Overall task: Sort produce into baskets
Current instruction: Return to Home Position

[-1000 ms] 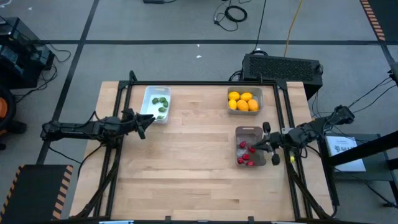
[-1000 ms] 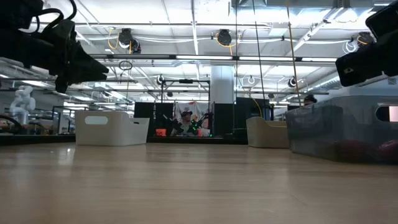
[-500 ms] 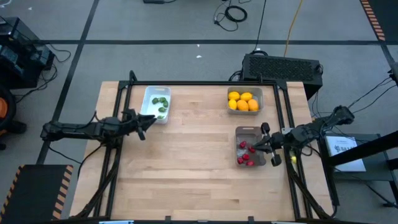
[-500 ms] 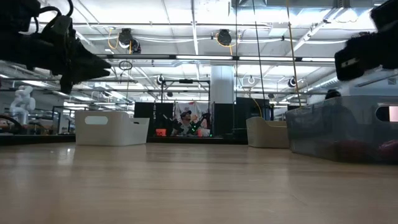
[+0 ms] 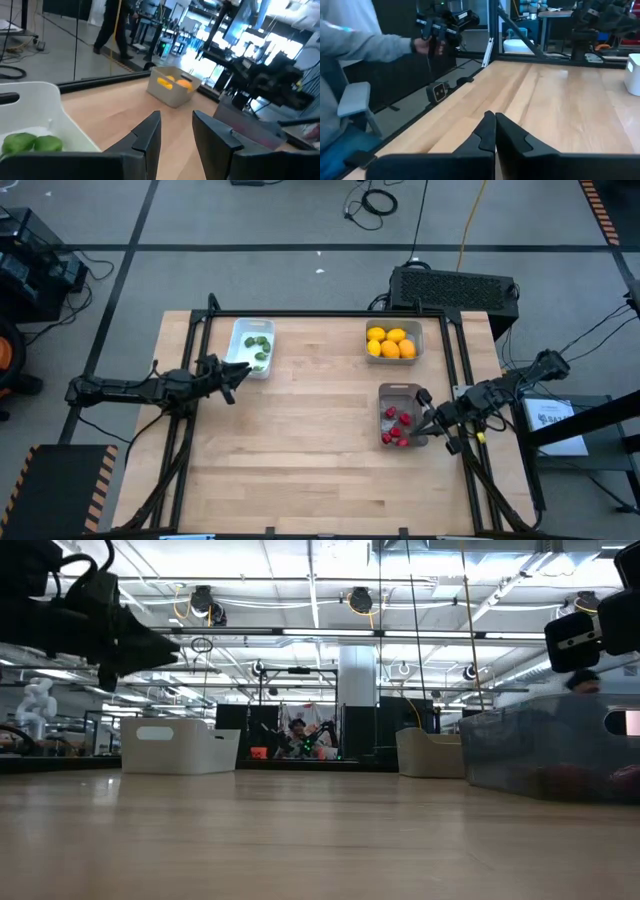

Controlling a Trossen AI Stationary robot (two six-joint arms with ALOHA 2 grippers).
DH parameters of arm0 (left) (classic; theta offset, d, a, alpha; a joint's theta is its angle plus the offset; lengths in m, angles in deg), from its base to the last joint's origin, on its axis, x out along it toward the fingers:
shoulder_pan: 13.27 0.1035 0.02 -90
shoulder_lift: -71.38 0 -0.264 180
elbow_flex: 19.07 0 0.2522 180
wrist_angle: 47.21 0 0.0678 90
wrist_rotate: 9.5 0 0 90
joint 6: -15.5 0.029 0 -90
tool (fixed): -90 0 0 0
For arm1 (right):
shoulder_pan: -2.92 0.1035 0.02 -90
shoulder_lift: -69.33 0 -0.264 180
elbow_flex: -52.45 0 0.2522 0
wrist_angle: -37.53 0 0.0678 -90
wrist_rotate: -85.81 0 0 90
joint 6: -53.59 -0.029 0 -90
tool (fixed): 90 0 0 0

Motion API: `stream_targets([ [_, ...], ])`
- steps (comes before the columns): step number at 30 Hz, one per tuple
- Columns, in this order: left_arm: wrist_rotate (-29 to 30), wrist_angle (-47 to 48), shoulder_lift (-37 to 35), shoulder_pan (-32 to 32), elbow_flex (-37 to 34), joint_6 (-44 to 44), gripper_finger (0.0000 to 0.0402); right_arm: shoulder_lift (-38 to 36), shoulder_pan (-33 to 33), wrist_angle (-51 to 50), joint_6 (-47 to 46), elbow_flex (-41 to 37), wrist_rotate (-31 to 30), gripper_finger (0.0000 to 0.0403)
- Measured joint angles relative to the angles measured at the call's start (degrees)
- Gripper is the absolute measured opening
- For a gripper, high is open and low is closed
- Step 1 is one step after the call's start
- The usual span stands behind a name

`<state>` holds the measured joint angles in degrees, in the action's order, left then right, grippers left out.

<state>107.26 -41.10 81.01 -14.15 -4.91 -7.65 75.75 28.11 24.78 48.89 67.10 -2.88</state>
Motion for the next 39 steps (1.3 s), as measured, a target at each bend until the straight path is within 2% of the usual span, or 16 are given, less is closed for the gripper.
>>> stream_targets([
  [6,0.02,3.22,0.06,0.0,0.0,-0.32,0.0118,-0.01,-0.04,0.38,6.08,0.0,-3.96,0.0],
  [14,0.02,3.38,0.09,0.0,-0.04,-0.33,0.0118,0.02,-0.04,0.47,2.36,0.0,-4.19,0.0],
  [39,0.06,3.54,0.09,0.0,-0.09,-0.39,0.0118,0.02,-0.04,0.47,2.37,0.0,-4.22,0.0],
])
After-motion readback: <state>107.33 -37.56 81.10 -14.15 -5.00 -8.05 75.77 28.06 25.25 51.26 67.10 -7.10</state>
